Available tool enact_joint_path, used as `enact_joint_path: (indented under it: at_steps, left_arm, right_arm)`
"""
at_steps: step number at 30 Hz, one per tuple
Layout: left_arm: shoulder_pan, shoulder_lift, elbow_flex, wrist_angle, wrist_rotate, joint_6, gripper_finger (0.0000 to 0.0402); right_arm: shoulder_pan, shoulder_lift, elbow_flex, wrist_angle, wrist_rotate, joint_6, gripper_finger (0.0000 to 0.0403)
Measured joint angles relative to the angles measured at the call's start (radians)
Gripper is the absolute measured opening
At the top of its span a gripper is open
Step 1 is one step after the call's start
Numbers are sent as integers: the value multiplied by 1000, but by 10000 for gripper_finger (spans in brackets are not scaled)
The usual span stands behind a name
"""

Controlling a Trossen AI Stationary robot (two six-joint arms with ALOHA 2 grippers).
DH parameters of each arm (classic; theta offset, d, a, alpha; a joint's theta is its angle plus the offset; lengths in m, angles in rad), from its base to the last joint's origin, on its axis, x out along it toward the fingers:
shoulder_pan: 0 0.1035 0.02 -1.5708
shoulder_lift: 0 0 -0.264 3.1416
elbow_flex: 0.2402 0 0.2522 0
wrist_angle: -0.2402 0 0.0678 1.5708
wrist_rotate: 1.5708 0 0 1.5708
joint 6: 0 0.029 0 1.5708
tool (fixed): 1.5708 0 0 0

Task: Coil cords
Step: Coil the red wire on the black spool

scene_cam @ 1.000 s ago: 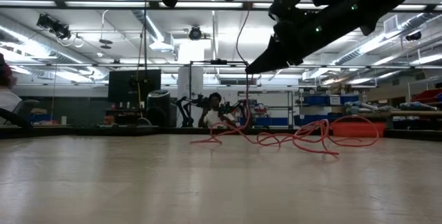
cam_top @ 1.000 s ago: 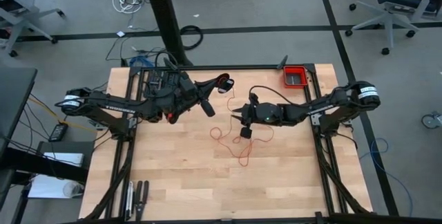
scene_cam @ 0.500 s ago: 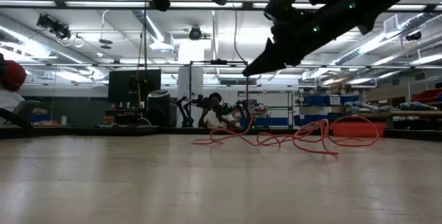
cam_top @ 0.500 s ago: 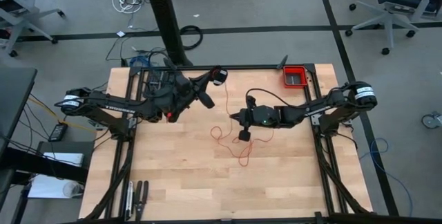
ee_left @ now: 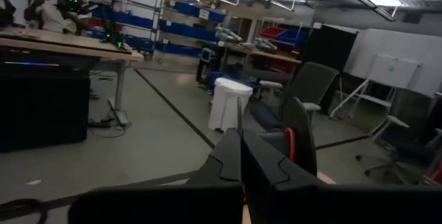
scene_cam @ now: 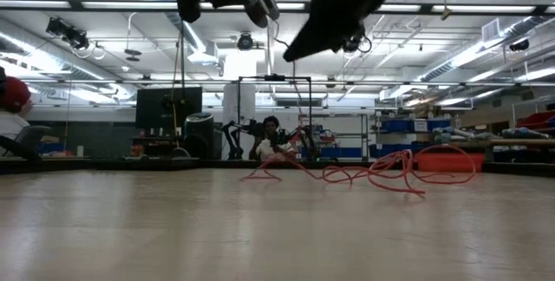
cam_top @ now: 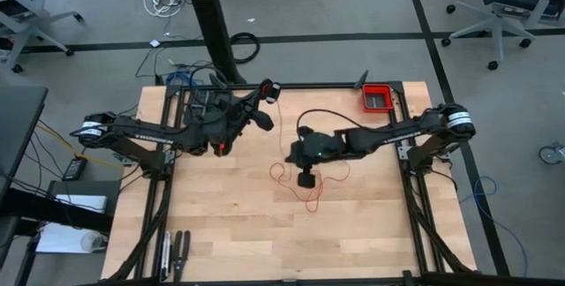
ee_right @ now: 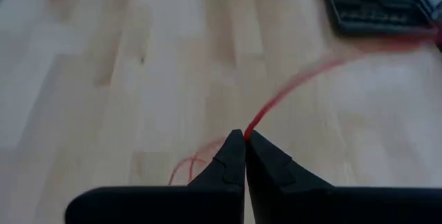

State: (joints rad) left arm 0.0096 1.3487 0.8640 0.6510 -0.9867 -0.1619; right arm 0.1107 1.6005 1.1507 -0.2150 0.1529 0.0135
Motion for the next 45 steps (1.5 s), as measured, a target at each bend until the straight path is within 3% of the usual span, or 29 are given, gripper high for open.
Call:
enact_joint_path:
  at_steps: [6,13,22,29,37,45]
  left_arm:
    - [16,0,0,-73,-2,-43,1]
    - [17,0,0,-176,-3,-109,1]
    - [18,47,0,-214,170,-157,1]
    - [19,57,0,-224,324,-134,1]
    - [19,55,0,-217,519,-112,1]
    - [19,55,0,-259,536,-134,1]
  right_arm:
    - [54,22,90,-47,11,-137,0]
    - [18,31,157,-112,-108,-196,0]
    - [-42,30,218,-225,-282,-365,0]
    - [-69,28,235,-298,-295,-419,0]
    - [-46,22,235,-288,-99,-521,0]
    - [6,20,235,-222,164,-583,0]
